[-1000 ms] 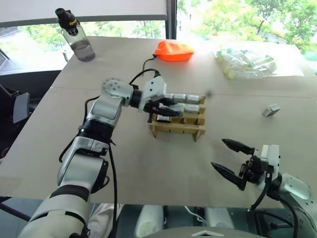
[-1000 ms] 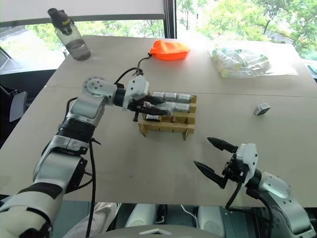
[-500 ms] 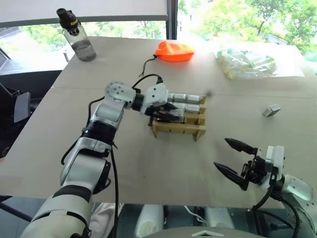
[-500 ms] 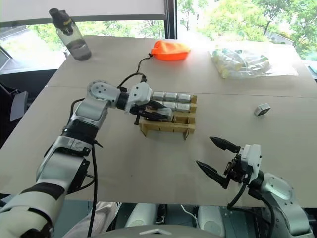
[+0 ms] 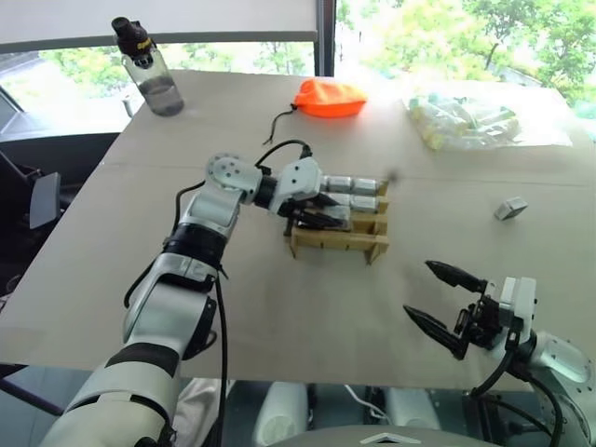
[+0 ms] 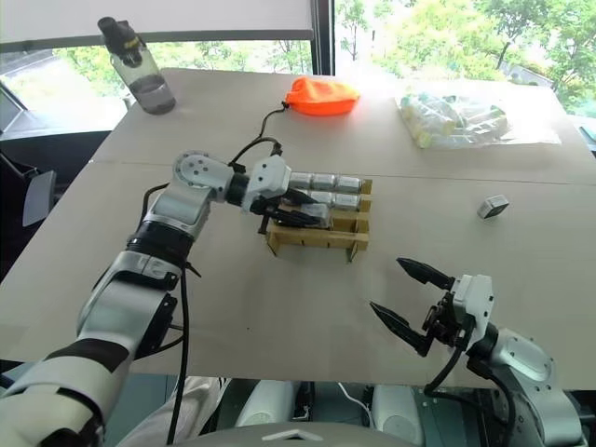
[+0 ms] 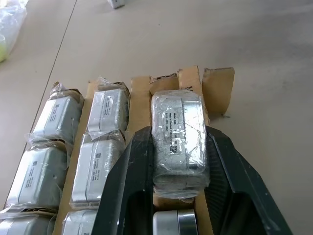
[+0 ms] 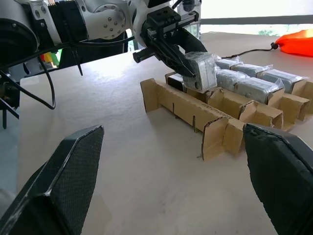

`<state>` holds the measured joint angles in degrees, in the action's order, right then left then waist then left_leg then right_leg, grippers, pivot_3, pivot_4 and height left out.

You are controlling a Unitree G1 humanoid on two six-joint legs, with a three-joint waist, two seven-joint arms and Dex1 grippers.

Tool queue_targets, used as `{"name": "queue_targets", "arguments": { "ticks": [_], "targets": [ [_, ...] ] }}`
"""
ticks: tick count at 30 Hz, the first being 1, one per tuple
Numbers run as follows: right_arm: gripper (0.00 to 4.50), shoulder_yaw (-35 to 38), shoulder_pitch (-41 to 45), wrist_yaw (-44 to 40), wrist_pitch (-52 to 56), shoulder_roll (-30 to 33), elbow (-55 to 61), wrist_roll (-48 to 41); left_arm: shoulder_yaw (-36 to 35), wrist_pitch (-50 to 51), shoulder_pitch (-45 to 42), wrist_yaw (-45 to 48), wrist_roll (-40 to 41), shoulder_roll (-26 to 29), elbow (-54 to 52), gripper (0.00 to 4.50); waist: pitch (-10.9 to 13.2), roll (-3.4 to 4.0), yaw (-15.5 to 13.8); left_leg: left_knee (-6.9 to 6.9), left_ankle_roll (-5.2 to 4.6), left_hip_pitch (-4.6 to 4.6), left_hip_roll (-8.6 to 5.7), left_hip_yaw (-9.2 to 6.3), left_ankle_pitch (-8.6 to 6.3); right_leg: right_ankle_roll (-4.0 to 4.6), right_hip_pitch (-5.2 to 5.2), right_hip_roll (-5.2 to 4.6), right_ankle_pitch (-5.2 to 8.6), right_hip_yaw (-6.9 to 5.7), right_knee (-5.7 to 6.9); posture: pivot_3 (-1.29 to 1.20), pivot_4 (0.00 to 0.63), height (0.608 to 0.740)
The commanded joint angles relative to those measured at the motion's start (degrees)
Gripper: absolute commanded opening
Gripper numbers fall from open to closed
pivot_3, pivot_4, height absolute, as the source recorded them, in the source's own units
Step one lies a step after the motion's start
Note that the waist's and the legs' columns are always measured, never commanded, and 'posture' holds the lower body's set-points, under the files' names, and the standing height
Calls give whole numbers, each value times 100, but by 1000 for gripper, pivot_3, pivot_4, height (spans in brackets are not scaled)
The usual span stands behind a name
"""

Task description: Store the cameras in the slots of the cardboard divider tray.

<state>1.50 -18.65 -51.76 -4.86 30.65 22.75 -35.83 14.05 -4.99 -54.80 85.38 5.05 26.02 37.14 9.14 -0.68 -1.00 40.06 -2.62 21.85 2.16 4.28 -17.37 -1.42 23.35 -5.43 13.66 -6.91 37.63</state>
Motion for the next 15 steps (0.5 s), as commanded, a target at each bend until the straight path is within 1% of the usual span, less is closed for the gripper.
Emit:
{"name": "queue_targets", "arguments": {
  "ticks": [1,15],
  "targets": [
    [4500,191,11,-16,-35,-18,226,-9,38,239,-2,186,102,-67,-96,769,1,-1,2,2,-3,2,0,0,-2,0,0,0,0,0,-1,0,150,726],
    [4500,306,66,-67,-25,-23,168,28,125,-108,-13,54,-248,-16,281,769,1,-2,7,2,-7,5,-2,1,-4,0,2,0,0,-1,-3,0,150,726]
  ]
}}
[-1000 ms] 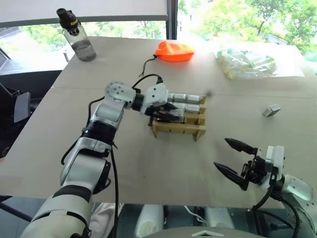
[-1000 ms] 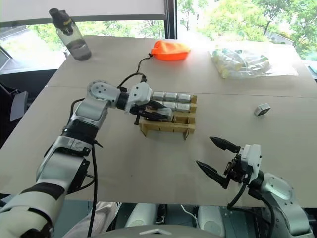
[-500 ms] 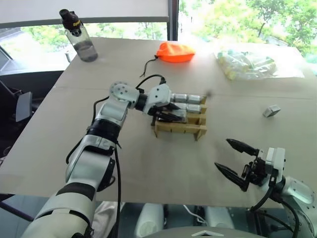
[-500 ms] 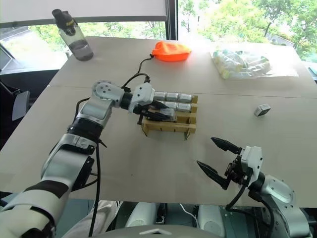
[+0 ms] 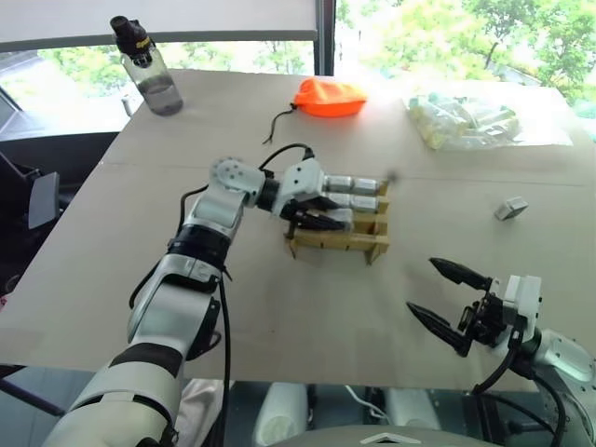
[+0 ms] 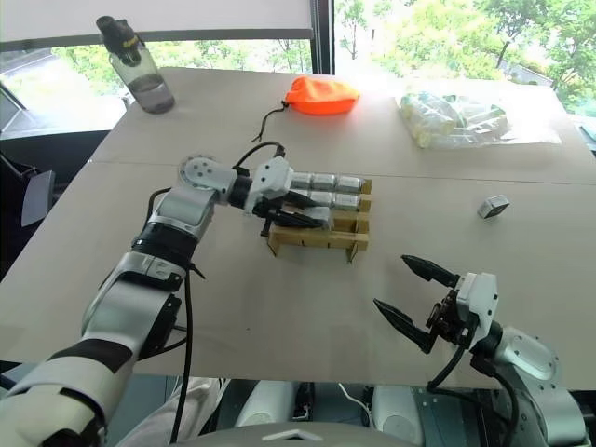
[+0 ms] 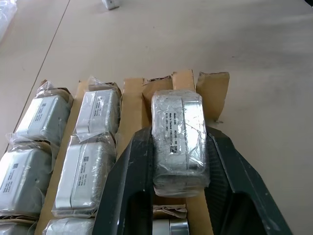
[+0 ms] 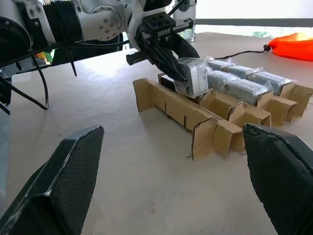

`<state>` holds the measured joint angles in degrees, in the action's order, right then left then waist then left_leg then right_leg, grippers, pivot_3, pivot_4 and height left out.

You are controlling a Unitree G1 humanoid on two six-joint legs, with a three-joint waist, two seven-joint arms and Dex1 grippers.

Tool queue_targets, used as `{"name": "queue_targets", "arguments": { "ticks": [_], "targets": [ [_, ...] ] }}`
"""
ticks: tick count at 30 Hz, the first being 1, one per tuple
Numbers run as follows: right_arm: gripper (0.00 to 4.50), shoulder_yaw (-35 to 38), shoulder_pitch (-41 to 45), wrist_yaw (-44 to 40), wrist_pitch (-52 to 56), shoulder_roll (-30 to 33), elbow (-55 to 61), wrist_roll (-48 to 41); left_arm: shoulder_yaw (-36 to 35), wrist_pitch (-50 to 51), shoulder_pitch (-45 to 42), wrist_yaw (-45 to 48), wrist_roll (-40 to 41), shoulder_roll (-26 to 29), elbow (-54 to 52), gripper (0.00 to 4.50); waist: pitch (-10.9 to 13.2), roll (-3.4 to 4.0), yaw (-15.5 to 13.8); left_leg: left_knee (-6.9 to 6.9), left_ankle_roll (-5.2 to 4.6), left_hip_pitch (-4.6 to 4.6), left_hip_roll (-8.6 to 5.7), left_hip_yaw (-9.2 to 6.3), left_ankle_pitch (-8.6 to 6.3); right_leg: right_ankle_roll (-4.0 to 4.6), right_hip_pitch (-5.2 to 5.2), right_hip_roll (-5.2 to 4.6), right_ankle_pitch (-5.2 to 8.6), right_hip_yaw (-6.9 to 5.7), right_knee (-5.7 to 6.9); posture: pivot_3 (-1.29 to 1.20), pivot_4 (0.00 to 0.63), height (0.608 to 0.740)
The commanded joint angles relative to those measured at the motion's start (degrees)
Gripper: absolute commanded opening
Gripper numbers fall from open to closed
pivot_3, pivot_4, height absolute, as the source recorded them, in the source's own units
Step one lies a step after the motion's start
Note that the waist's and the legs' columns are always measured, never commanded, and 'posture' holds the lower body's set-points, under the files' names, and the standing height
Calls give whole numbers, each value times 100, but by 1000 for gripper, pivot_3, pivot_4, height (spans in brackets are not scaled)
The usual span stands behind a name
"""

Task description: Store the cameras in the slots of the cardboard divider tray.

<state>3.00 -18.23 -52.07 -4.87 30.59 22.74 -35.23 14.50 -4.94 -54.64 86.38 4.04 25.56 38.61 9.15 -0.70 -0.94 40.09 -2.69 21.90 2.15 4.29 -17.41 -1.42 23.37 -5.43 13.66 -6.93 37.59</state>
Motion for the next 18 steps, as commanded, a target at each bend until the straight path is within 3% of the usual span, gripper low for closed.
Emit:
{"name": "queue_targets", "arguments": {
  "ticks": [1,18],
  "targets": [
    [4500,160,27,-35,-28,-19,164,-26,75,-129,-41,-60,-162,28,181,769,-1,-2,1,0,0,1,1,-1,0,0,0,0,0,-1,0,0,150,726],
    [4500,175,62,-37,-49,-83,168,16,125,-47,-313,66,-251,-210,666,769,-1,-2,5,0,-2,3,0,0,-2,0,1,1,0,-1,-1,0,150,726]
  ]
}}
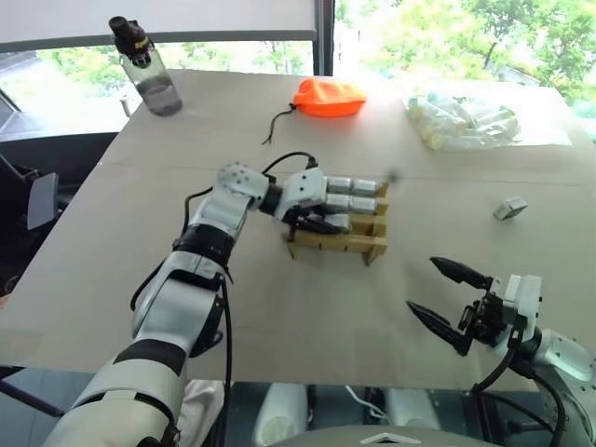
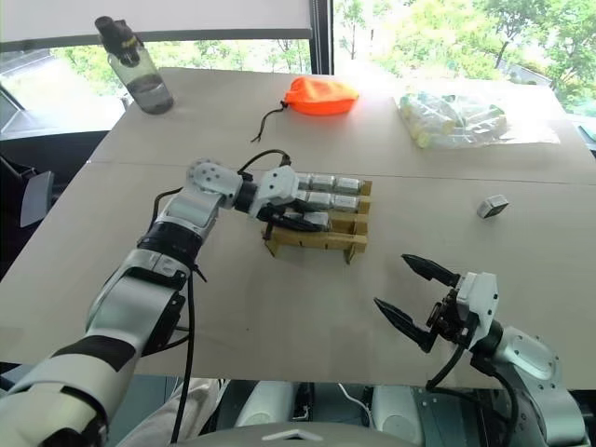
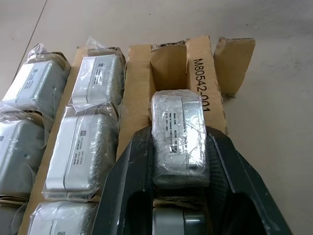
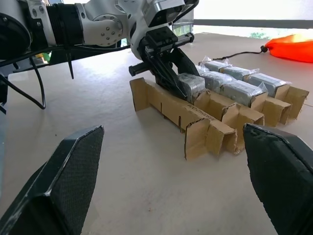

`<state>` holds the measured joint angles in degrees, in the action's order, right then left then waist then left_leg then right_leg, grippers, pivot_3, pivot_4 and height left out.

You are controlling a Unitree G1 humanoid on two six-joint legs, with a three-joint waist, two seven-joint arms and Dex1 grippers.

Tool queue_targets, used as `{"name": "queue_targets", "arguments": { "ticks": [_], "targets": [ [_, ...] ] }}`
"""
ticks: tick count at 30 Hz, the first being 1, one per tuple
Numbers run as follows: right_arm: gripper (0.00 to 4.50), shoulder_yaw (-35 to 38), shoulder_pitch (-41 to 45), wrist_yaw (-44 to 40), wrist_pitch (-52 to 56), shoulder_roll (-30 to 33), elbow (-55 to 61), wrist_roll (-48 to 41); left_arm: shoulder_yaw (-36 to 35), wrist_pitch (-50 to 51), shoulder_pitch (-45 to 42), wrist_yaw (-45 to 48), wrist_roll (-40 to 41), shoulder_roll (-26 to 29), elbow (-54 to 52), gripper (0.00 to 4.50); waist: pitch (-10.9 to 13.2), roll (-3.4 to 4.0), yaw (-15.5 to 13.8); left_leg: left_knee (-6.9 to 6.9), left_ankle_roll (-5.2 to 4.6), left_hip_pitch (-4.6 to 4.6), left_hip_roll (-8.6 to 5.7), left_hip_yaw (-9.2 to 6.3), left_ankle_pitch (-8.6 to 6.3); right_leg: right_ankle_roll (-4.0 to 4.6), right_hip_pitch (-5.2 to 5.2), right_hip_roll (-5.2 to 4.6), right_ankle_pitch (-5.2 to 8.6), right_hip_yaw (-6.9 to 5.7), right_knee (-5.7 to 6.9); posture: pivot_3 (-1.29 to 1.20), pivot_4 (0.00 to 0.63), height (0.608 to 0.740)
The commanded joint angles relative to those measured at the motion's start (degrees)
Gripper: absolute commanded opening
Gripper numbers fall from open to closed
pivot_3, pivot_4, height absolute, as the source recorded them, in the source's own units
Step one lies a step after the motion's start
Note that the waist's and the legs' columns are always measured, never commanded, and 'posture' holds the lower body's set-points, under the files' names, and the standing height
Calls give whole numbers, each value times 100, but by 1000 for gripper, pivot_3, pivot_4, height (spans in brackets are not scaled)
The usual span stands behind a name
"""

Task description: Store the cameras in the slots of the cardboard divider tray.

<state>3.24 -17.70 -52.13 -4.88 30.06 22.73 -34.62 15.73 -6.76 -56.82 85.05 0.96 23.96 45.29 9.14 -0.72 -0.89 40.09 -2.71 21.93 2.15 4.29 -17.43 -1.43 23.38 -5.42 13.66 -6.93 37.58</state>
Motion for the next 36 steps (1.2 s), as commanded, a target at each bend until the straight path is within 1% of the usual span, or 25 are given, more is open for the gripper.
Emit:
{"name": "queue_targets", "arguments": {
  "ticks": [1,2,3,7,8,12,15,18,21,26,31,36],
  "targets": [
    [4500,153,6,-32,-49,-31,169,-44,-26,217,-110,250,109,-56,-42,1776,0,0,1,0,0,1,0,0,0,0,0,0,0,0,-1,0,150,726],
    [4500,153,0,-33,-52,-34,168,-43,-46,266,-114,315,154,-59,-92,2078,1,0,1,0,0,1,0,0,0,0,0,0,0,0,-1,0,150,726],
    [4500,154,-3,-29,-56,-41,165,-42,-71,228,-120,221,136,-72,-105,2504,1,-1,1,0,-1,3,0,0,0,0,0,0,0,-1,-2,0,150,726],
    [4500,175,-4,-1,-68,-76,155,-45,-128,145,-87,62,119,-66,-218,4384,1,-1,0,0,-1,3,1,-1,-1,0,1,0,0,-1,-3,0,150,726],
    [4500,185,-4,10,-71,-91,152,-44,-136,141,-65,87,143,-46,-287,4448,1,-1,0,0,-1,2,1,-1,0,0,1,0,0,-1,-1,0,150,726],
    [4500,345,63,295,-24,-228,63,-45,-287,262,63,-16,324,27,-777,4448,1,-1,2,1,-1,3,2,-2,-1,0,1,-1,0,-1,-1,0,150,726],
    [4500,673,310,1110,164,-364,-233,294,-596,802,427,-83,838,116,-1891,4448,1,0,16,1,-1,4,7,2,-1,0,2,-3,0,3,-2,0,150,726],
    [4500,939,754,2127,382,-609,-490,788,-873,1537,907,-314,1386,213,-3126,4448,2,4,18,1,0,3,9,7,-1,1,5,-6,0,9,3,0,150,726],
    [4500,1033,1207,3029,749,-883,-578,1168,-1042,2220,1337,-686,1669,396,-4077,4448,0,8,14,1,2,1,10,3,1,2,6,-6,0,8,10,0,150,726],
    [4500,1079,2124,5105,1755,-1785,-732,1815,-1355,3164,2021,-1268,2074,837,-5371,4448,0,10,36,0,3,-3,9,12,1,1,6,-6,0,20,11,0,150,726],
    [4500,1068,2825,6399,2025,-2469,-1237,2499,-1611,3725,2425,-1688,2349,1227,-6080,4448,1,13,12,-1,4,4,8,6,1,1,11,-8,0,33,8,0,150,726],
    [4500,1179,3534,7670,2007,-2915,-2136,3172,-1735,3873,2635,-1927,2469,1463,-6297,4448,2,14,35,-1,4,2,5,12,1,1,11,-8,0,34,7,0,150,726]
  ]
}}
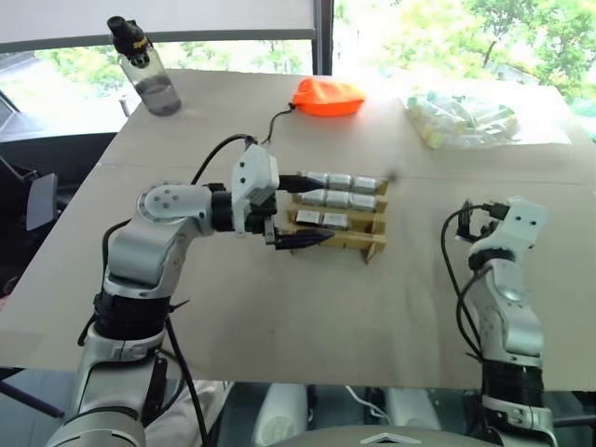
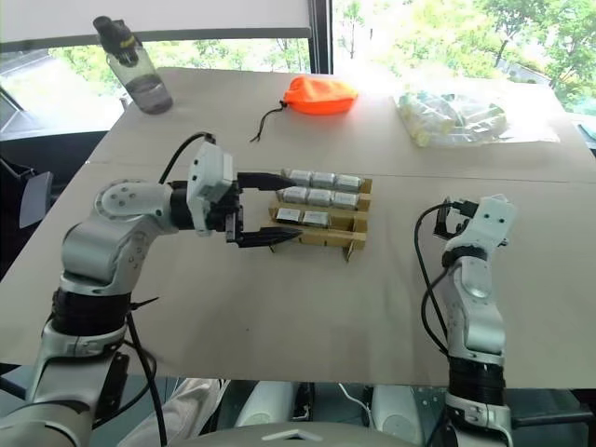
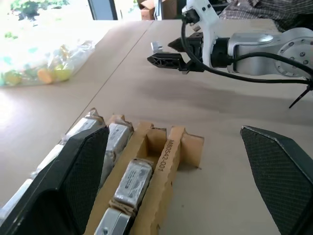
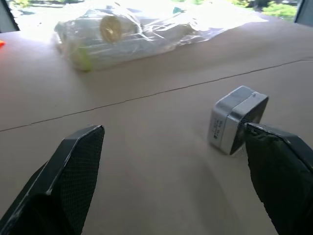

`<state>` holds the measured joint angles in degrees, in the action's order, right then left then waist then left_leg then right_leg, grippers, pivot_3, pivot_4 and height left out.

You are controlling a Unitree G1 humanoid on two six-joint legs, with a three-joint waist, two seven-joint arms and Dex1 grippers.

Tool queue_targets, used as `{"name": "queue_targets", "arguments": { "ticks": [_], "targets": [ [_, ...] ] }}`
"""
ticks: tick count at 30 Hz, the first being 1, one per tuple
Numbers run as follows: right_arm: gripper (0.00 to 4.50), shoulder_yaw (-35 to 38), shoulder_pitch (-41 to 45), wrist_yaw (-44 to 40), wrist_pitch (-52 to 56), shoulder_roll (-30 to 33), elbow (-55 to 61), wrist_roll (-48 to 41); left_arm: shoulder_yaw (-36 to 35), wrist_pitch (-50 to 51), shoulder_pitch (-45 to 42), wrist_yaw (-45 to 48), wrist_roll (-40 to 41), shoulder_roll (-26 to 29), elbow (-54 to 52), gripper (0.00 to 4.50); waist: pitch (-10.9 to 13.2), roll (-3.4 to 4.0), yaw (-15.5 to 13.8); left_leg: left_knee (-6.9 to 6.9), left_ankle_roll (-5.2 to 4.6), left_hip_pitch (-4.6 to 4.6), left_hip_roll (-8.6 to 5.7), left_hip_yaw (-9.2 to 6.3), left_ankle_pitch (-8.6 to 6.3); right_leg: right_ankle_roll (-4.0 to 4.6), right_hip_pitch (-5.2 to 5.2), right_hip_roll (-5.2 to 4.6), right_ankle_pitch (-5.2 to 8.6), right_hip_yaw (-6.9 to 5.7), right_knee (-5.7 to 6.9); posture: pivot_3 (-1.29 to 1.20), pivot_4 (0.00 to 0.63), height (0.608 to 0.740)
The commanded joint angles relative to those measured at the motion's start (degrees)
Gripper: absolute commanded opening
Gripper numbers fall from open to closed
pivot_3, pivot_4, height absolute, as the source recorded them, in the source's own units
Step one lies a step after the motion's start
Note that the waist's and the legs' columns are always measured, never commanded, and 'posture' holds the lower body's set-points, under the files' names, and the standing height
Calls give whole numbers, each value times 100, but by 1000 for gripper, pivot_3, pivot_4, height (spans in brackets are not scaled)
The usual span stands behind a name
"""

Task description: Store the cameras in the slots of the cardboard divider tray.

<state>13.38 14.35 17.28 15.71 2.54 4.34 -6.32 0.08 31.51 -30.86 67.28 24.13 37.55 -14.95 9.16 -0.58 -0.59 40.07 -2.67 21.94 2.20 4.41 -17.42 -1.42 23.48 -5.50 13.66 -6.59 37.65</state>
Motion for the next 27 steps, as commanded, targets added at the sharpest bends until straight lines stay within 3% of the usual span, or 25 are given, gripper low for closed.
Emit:
{"name": "queue_targets", "arguments": {
  "ticks": [1,8,17,27],
  "targets": [
    [4500,225,453,926,-65,-260,-449,377,-177,49,61,-187,170,134,-286,4448,0,0,13,0,0,0,1,-1,0,0,0,2,0,-1,-1,0,150,726],
    [4500,474,1218,1555,-534,-550,-1439,377,-194,61,70,-303,311,301,-261,4448,2,3,127,-5,3,1,0,2,2,0,3,1,0,-1,-2,0,150,726],
    [4500,847,2361,1944,-1865,-226,-3817,301,-51,-41,-93,-281,312,334,-30,4448,3,4,213,-17,4,-8,1,22,3,0,11,2,-1,4,1,0,150,726],
    [4500,769,3064,2233,-2821,0,-5063,377,51,-69,-136,-276,301,287,32,4448,4,6,297,-26,5,-9,2,26,3,0,15,2,-1,26,-1,0,150,726]
  ]
}}
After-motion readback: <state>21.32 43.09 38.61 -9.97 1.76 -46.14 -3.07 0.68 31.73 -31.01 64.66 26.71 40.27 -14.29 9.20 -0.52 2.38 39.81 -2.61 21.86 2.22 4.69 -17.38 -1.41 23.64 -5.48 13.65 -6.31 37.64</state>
